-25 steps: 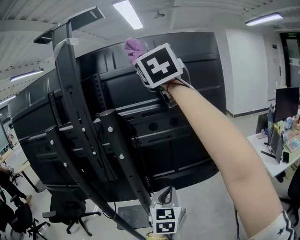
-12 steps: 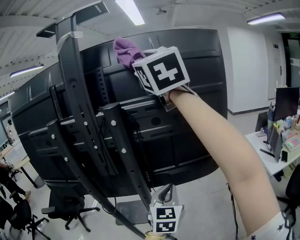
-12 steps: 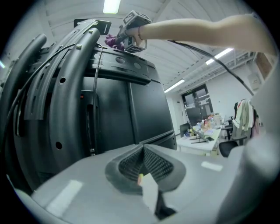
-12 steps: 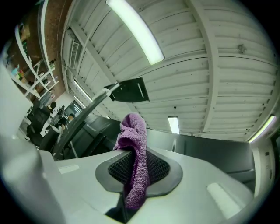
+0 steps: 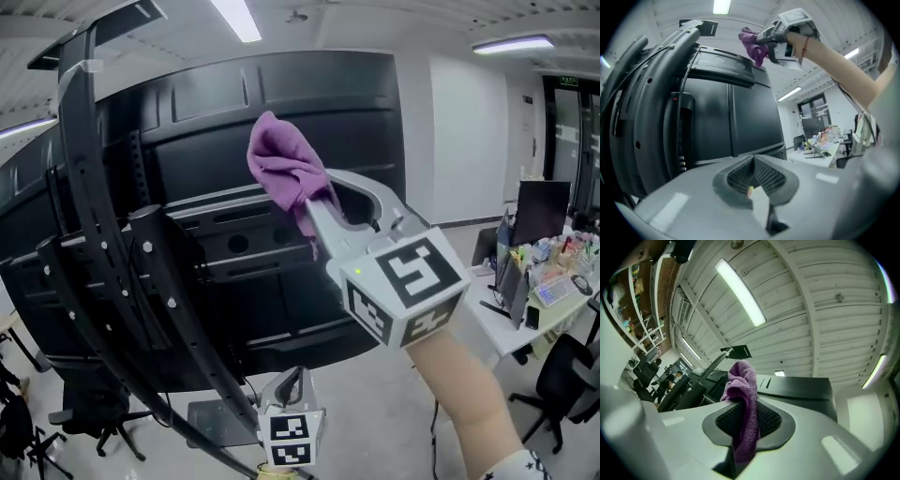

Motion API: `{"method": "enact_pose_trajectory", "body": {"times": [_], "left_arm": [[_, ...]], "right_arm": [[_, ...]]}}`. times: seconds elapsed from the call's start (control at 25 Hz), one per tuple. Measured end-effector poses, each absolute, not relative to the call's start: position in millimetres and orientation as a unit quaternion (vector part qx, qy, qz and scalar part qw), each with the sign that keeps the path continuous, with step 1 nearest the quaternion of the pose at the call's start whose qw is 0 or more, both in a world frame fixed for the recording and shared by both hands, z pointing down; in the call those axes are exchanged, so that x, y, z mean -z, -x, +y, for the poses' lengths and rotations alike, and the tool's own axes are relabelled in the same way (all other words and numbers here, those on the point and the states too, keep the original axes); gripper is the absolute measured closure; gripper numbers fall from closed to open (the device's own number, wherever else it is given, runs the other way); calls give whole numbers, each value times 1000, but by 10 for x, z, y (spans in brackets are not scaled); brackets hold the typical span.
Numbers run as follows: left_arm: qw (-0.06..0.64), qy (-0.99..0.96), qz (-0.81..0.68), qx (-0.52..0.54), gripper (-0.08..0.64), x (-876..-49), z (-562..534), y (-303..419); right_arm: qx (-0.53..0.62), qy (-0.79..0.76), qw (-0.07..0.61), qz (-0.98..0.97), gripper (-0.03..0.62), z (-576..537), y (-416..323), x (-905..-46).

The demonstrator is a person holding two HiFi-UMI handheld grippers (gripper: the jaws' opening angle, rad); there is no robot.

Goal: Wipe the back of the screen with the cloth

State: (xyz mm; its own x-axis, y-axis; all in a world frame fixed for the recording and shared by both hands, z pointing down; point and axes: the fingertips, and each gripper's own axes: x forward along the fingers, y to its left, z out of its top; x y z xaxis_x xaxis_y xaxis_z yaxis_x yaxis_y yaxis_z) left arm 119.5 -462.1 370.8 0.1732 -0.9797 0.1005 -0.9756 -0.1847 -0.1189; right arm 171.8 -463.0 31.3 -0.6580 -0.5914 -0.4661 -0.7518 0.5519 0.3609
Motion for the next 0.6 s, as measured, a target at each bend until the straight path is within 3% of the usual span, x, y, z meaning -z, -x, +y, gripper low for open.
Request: {"method": "enact_pose_trajectory", "body": {"times": [0.6], "left_arm": [[-24,737,674,54,552,-3984,-4888,-1737]], "right_arm": [[-157,412,70,895,543,-5104,-2629,-2382]]}}
